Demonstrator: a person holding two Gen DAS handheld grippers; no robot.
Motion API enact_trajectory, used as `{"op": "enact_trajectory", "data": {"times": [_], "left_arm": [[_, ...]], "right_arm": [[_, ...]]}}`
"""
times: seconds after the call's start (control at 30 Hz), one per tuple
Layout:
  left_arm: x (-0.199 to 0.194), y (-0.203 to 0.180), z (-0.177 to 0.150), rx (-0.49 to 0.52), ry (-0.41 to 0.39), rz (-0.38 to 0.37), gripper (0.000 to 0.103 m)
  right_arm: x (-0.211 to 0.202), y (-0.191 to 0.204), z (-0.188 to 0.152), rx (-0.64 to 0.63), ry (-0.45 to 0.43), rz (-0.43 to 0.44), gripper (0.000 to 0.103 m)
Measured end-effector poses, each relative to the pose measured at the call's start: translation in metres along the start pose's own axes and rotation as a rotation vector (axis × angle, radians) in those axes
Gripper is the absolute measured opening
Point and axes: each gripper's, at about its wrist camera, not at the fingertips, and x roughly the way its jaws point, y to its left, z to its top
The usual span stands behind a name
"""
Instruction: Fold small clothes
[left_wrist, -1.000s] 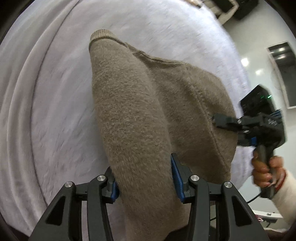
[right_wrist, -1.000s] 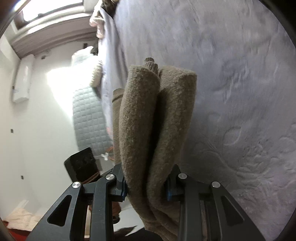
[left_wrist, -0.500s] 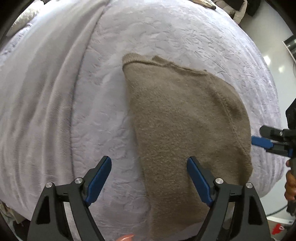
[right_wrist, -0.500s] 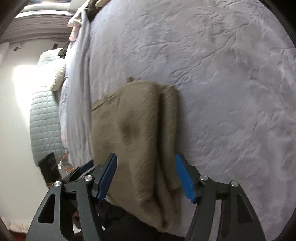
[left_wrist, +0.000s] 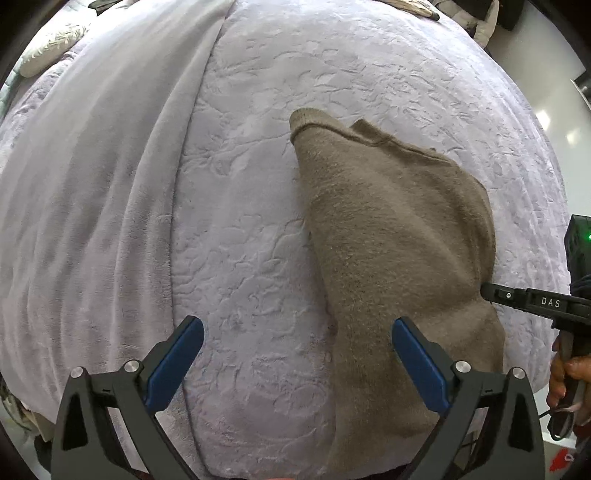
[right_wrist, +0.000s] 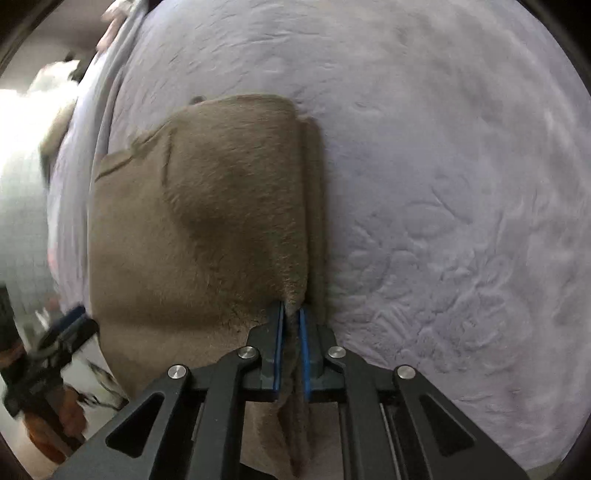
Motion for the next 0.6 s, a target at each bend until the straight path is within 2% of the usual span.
{"op": "enact_trajectory", "data": {"times": [0.13,0.17,0.23,0.27,0.4,0.5,0.6], "left_arm": [[-0.002,0.000,-0.004,0.016,0.029,-0.019,0.102],[-0.003,-0.001,-0.006,0.022,0.032,-0.023,0.102],[-0.006,-0.003,-0.009,0.034,0.037,-0.034,0.102],[-0.008,-0.005,-0.011,0.038,0.042,-0.044,0.102],[-0.012,-0.009,-0.017,0.053,0.062,-0.066,0.102],[-0.016,-0.011,-0.019,0.051,0.072,-0.077,0.102],[-0.023,-0.013,-0.021,0.070,0.057,-0.062,0.102]], "right_arm": [[-0.013,0.001,-0.010,0.016,-0.017,-0.018,0.014],[-0.018,0.001,-0.013,0.028,-0.019,-0.018,0.019],[-0.030,0.004,-0.020,0.041,-0.025,-0.036,0.019],[-0.036,0.000,-0.026,0.039,-0.034,-0.030,0.019],[-0.054,0.028,-0.047,-0.013,-0.090,0.019,0.019],[-0.048,0.047,-0.059,-0.066,-0.079,0.019,0.019],[-0.021,0.056,-0.061,-0.071,-0.019,-0.041,0.019]]}}
